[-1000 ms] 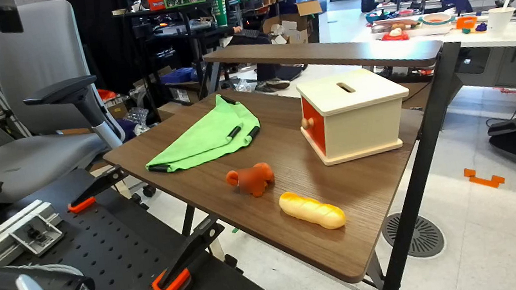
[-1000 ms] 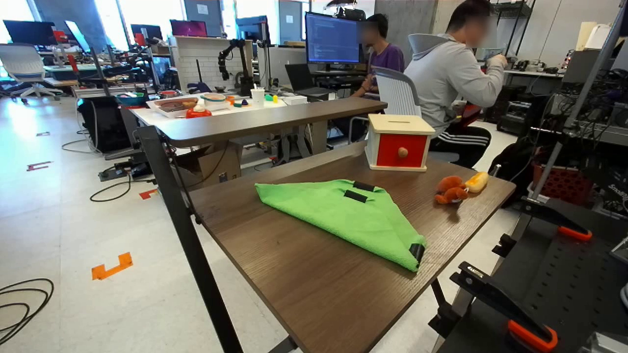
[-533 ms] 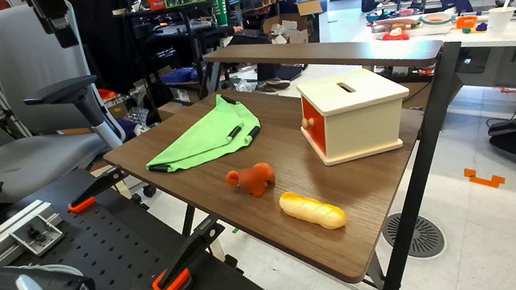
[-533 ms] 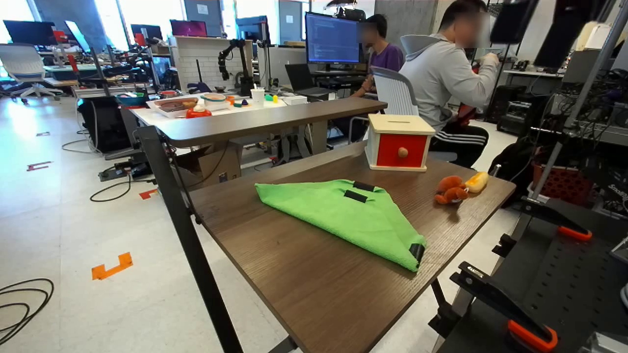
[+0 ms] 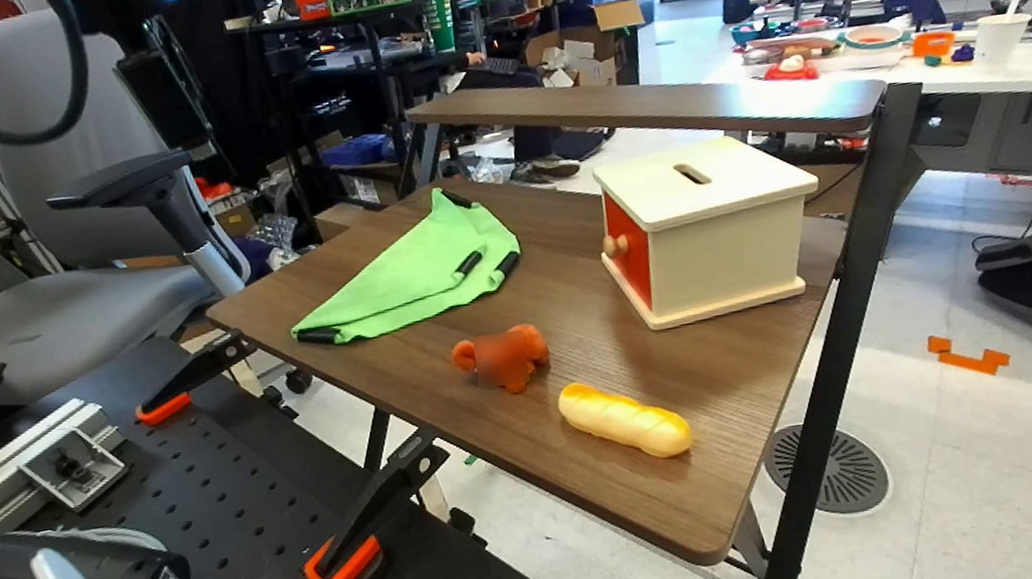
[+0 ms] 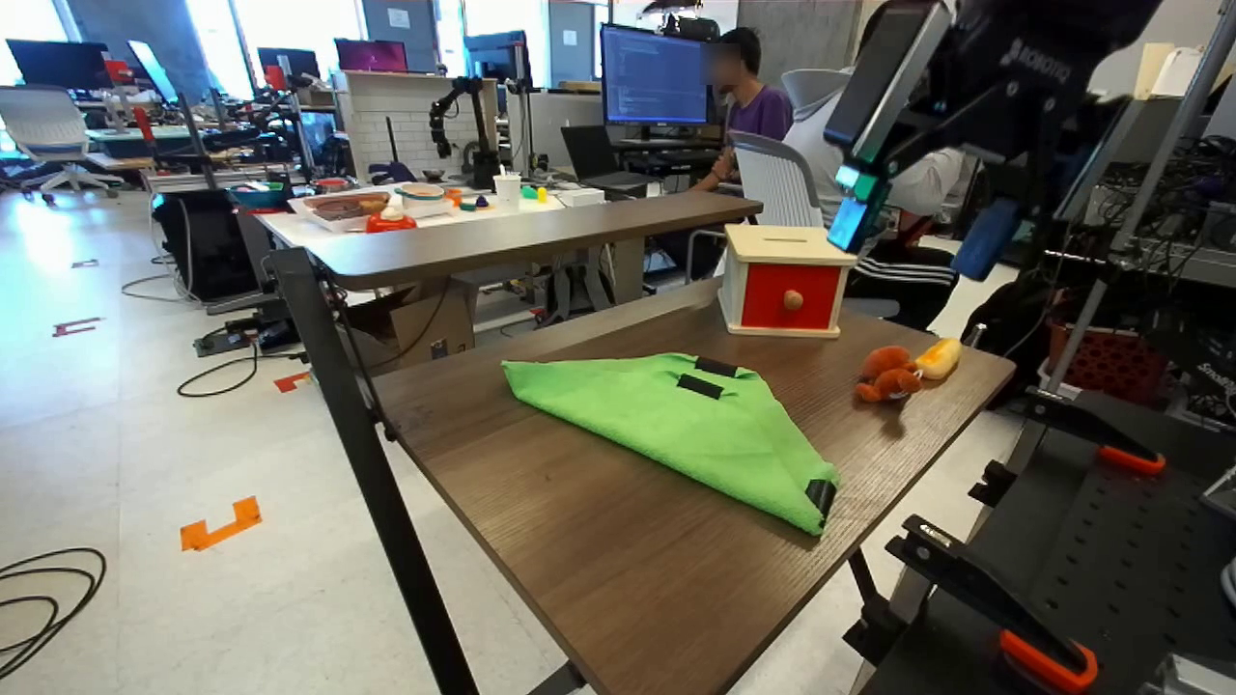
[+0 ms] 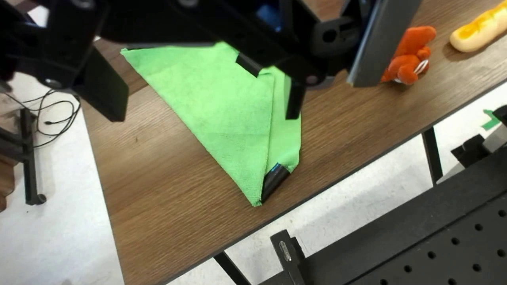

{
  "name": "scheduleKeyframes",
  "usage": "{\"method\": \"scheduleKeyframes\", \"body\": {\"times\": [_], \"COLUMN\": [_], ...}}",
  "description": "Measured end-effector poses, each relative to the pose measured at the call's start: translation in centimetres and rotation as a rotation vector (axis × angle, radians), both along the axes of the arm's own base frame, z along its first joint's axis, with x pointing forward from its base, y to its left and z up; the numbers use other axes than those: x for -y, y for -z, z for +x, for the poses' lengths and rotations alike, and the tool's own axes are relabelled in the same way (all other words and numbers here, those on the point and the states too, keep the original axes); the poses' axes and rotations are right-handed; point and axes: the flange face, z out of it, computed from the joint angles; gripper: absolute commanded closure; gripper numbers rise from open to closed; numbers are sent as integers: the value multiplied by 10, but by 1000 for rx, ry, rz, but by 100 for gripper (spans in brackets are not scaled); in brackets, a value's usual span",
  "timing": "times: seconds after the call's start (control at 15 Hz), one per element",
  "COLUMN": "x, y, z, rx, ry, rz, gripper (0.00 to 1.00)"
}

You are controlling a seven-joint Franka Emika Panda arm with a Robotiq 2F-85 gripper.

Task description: Fold the towel

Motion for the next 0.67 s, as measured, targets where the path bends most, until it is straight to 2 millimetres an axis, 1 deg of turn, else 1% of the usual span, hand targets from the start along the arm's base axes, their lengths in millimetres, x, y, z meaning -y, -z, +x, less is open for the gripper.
{"method": "scheduleKeyframes", "body": {"times": [0.33, 0.67], "x": [17, 31], "y": [54, 102], "z": [3, -5], "rx": [-77, -161], "ry": [159, 267], "rz": [39, 38], "gripper": [0, 0]}}
